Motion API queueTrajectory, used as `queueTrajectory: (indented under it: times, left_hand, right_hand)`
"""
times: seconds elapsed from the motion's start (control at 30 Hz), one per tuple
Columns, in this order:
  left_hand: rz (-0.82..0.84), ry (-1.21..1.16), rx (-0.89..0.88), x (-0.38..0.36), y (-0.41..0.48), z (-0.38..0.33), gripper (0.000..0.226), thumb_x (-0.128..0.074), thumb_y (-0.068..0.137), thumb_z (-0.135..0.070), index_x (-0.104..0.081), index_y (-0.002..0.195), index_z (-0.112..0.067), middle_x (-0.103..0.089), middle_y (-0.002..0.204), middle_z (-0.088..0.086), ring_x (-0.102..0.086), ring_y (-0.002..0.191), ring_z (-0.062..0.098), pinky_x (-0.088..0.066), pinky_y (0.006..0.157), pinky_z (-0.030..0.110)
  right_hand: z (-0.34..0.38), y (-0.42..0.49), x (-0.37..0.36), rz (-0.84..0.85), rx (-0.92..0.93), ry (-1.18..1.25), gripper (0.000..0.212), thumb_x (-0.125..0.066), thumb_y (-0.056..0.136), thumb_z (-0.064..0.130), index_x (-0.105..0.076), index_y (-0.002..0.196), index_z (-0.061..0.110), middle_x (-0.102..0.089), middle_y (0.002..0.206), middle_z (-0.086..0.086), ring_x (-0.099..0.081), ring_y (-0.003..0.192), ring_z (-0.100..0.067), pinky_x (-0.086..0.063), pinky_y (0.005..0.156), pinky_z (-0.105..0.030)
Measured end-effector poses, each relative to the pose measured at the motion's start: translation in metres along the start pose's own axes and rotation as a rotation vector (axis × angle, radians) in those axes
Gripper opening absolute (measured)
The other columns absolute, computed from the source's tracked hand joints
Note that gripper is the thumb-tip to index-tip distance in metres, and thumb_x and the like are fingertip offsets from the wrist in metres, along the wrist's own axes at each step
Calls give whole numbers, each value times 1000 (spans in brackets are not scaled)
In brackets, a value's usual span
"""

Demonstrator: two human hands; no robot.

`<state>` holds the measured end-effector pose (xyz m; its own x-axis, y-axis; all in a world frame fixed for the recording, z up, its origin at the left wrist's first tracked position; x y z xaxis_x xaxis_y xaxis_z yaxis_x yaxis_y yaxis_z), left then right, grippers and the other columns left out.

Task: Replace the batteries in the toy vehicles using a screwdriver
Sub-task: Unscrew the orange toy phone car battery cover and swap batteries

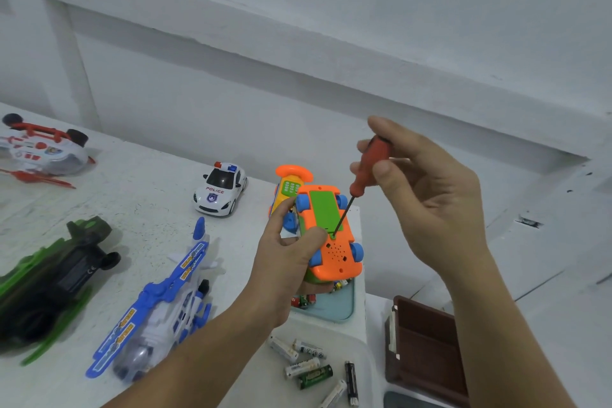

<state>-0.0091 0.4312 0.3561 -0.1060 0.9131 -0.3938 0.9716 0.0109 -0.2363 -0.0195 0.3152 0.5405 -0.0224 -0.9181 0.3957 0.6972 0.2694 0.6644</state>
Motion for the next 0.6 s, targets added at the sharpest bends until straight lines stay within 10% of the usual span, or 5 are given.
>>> queueTrajectory:
  times: [0.13,0.3,0.6]
  left_hand:
    - [-2,-20,19,-1,-1,0,48,-64,92,-15,-49,126,-45,-73,94,2,-75,70,26,-57,50,36]
    - [-5,-48,35,-1,-1,0,47,-64,92,-17,-50,127,-45,-69,111,10,-74,70,31,-56,51,35]
    - [20,-116,70,-3,1,1,44,-60,94,-19,-49,130,-42,-69,113,12,-74,72,35,-60,56,43]
  right_hand:
    - [-2,-1,-7,54,-47,60,41,-51,96,11,-55,129,35,-63,121,9,-66,110,-20,-57,87,-45]
    - [-23,-11,-22,222,-217,46,84,-70,86,1,-29,128,61,-68,97,5,-73,82,-23,-59,81,-43]
    - [-65,-31,8,-176,-454,320,81,-61,88,-11,-19,135,39,-69,86,-24,-71,68,-41,-61,71,-40]
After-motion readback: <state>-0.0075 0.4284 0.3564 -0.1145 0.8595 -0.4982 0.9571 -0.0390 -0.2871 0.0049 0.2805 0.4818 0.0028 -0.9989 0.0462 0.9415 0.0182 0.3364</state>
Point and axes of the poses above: each hand's wrist, its own y-axis towards the middle knuckle, its own x-axis out of the back of the hand, z = x × y, the point moved 10 cm from there along y, towards the middle knuckle
